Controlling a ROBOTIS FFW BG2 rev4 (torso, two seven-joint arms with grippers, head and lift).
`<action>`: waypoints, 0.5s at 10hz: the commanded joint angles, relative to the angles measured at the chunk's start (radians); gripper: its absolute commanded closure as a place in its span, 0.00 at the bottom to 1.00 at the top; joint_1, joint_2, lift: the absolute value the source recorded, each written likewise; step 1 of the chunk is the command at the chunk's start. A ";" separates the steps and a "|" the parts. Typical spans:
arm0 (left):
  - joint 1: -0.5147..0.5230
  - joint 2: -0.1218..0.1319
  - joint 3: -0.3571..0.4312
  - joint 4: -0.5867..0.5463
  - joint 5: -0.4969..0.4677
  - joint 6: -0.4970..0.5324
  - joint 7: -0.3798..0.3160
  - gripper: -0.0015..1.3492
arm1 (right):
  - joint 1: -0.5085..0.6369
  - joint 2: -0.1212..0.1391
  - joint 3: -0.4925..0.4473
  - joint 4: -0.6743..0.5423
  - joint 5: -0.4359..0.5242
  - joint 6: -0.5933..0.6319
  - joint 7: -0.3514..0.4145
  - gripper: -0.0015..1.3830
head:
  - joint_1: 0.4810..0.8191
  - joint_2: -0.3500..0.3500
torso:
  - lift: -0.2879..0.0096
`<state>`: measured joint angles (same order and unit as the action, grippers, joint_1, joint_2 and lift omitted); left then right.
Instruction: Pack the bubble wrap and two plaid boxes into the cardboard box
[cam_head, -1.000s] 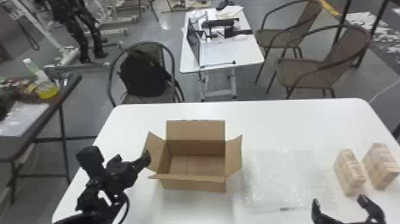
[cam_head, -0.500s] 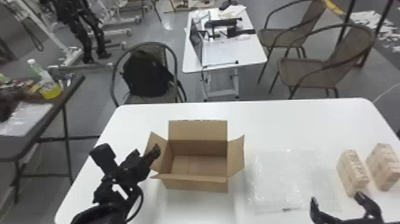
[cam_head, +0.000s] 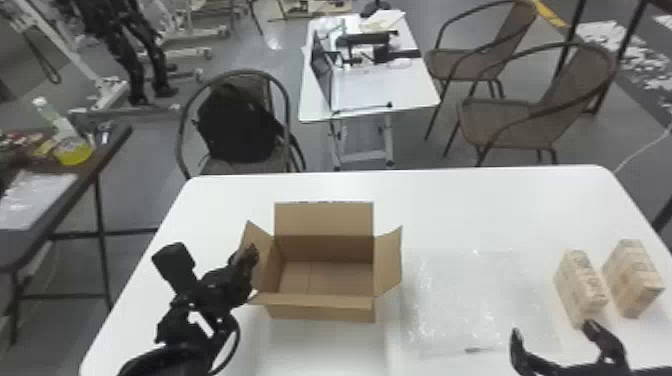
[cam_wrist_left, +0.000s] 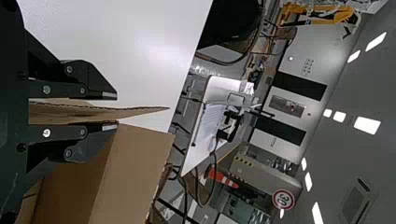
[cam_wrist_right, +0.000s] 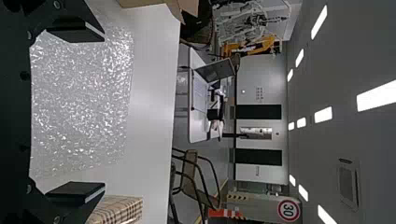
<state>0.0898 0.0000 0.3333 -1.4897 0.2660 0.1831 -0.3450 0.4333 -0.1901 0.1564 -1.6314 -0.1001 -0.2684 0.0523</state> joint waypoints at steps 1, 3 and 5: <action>0.005 -0.003 -0.002 -0.004 -0.030 -0.024 0.000 0.90 | 0.002 0.001 0.002 -0.001 -0.018 0.002 0.000 0.12 | 0.63 0.76 | 0.92; 0.011 -0.003 0.001 -0.004 -0.025 -0.025 0.000 0.90 | 0.009 0.001 0.025 -0.007 -0.116 0.021 0.000 0.12 | 0.63 0.77 | 0.92; 0.021 -0.003 0.007 -0.006 -0.018 -0.028 0.000 0.90 | 0.007 0.003 0.028 -0.119 -0.145 0.167 -0.031 0.12 | 0.63 0.78 | 0.92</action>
<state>0.1081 0.0000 0.3397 -1.4954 0.2444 0.1557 -0.3451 0.4421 -0.1883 0.1827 -1.7118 -0.2386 -0.1483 0.0261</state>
